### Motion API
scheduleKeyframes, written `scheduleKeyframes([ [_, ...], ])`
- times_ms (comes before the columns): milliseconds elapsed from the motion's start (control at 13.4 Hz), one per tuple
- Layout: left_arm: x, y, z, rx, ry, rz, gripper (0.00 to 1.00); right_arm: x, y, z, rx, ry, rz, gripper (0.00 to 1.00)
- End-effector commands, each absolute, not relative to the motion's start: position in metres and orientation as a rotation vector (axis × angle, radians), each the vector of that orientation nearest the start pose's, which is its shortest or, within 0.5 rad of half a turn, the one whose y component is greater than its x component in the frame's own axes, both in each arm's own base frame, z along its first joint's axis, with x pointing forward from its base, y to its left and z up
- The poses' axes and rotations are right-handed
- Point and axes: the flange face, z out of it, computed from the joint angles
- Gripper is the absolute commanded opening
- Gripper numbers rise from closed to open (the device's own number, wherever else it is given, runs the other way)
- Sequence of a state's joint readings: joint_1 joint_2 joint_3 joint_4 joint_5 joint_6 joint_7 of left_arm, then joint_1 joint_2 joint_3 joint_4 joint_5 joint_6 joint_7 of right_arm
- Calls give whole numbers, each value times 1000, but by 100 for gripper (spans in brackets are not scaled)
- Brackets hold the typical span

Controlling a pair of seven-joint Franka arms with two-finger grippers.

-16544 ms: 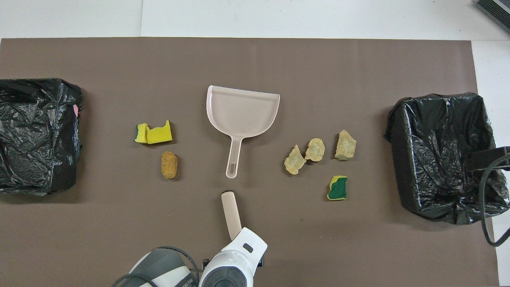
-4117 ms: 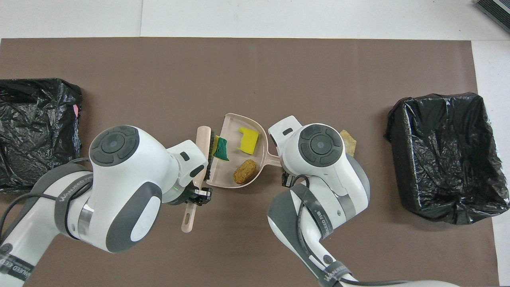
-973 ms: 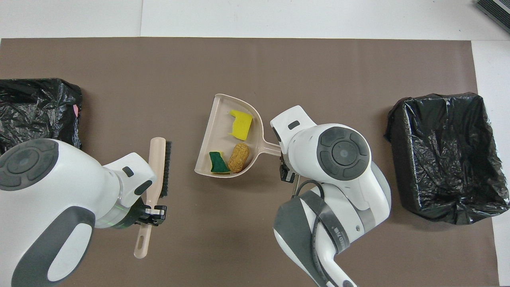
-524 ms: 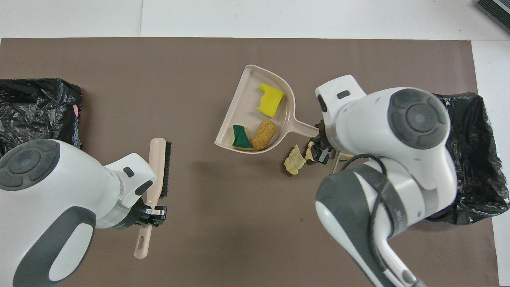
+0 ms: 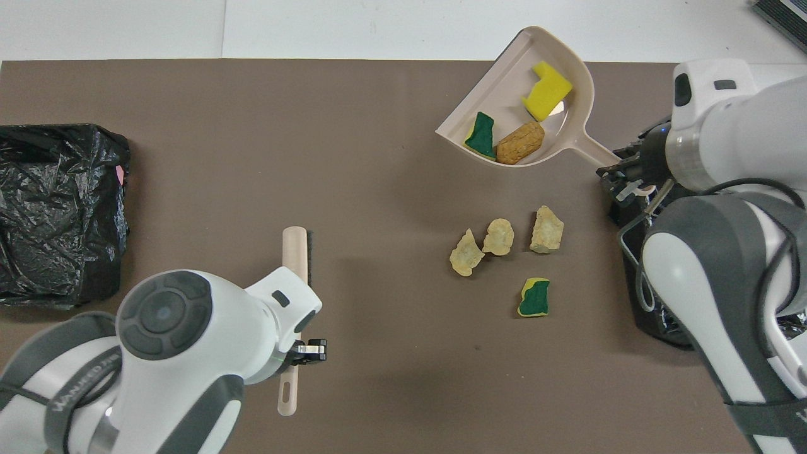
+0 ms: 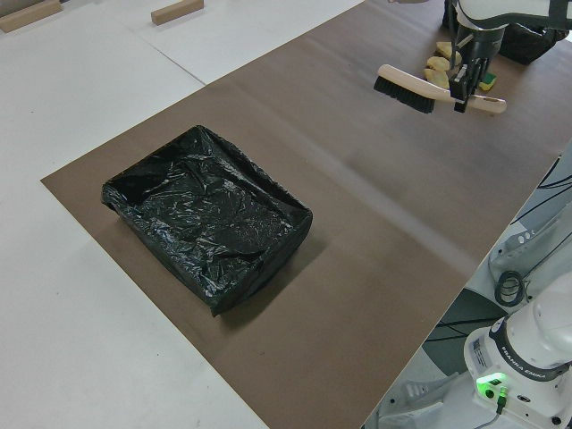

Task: Sweep and dump trash in bin
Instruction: 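Carry the loaded dustpan with the right gripper over the nearby black bin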

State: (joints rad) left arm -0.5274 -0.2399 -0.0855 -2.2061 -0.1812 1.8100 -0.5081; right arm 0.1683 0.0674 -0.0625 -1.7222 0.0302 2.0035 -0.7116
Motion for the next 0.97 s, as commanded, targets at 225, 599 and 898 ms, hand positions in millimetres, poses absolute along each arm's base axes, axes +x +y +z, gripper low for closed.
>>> scheduleKeyframes([
  [225, 320, -358, 395, -3159, 28, 280, 0, 602, -42, 560, -3036, -918, -335, 0],
  [599, 296, -386, 364, -3156, 70, 263, 0, 553, -145, 549, -2912, -1317, -206, 0],
  [898, 291, -369, 349, -3152, 38, 296, 0, 500, -207, 544, -2718, -1697, -105, 0],
])
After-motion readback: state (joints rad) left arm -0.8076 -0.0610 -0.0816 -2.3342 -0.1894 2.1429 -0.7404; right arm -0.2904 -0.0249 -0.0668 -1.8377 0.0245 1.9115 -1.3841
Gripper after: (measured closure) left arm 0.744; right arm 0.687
